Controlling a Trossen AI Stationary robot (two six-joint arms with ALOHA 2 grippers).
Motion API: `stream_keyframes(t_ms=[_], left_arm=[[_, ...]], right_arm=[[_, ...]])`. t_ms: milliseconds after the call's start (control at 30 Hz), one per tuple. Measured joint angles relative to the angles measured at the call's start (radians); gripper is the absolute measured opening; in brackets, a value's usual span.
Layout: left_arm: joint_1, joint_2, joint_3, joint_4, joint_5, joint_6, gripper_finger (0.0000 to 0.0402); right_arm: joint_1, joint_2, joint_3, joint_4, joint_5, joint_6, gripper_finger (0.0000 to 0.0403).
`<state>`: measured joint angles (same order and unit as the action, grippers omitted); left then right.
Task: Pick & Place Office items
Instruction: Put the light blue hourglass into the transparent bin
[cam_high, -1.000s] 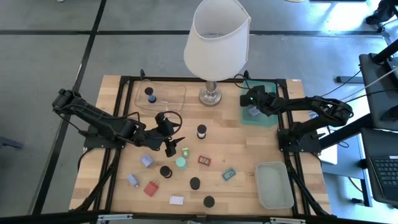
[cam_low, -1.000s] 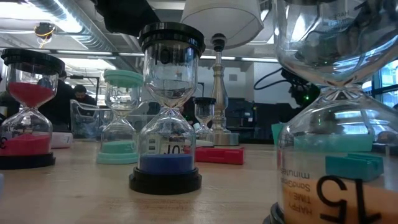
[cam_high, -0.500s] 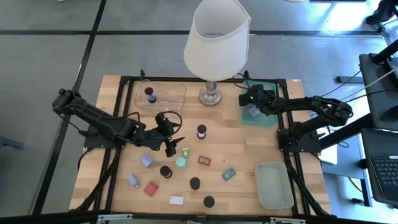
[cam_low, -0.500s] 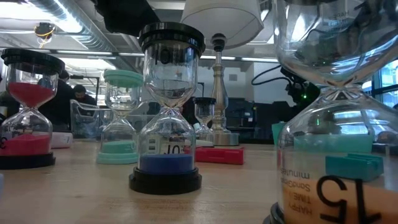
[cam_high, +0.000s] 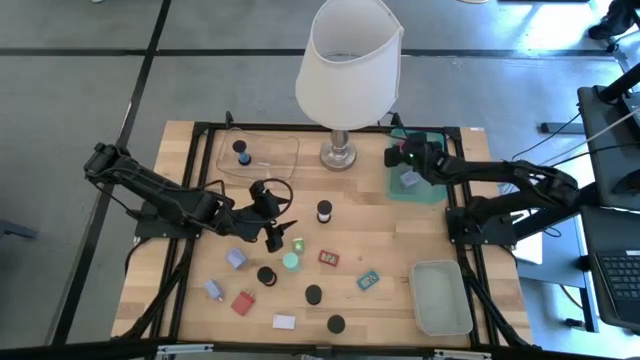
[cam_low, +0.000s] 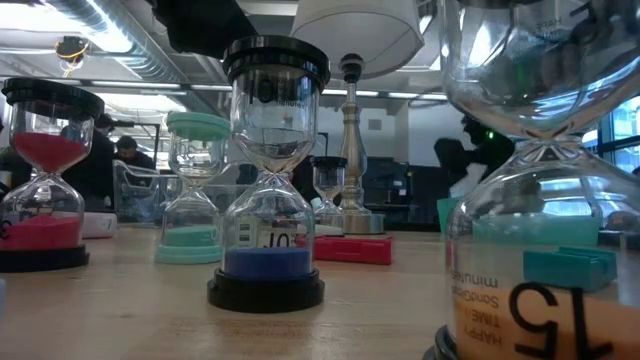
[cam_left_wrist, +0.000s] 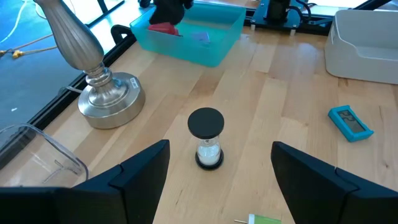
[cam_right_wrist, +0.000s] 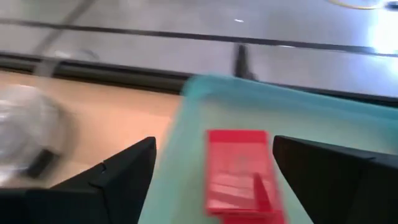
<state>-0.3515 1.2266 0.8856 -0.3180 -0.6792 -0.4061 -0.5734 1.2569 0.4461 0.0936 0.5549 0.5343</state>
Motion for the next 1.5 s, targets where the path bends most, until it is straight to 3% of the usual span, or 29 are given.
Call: stream_keyframes(t_ms=[233, 400, 700, 1500], left_arm=[[0.0, 0.0, 0.0, 0.0, 0.0, 0.0, 0.0278], [0.0, 0.0, 0.0, 0.0, 0.0, 0.0, 0.0278], [0.0, 0.0, 0.0, 0.0, 0.0, 0.0, 0.0278], [0.0, 0.0, 0.0, 0.0, 0.0, 0.0, 0.0278]], right_arm=[[0.077, -0.159, 0.0, 0.002, -0.213, 0.001, 0.0327], [0.187, -0.21, 0.0, 0.039, -0.308, -0.058, 0.0327], [0.346, -0.211, 0.0, 0.188, -0.314, -0.138, 0.0327], [0.352, -0.211, 0.0, 0.258, -0.309, -0.19, 0.0327]])
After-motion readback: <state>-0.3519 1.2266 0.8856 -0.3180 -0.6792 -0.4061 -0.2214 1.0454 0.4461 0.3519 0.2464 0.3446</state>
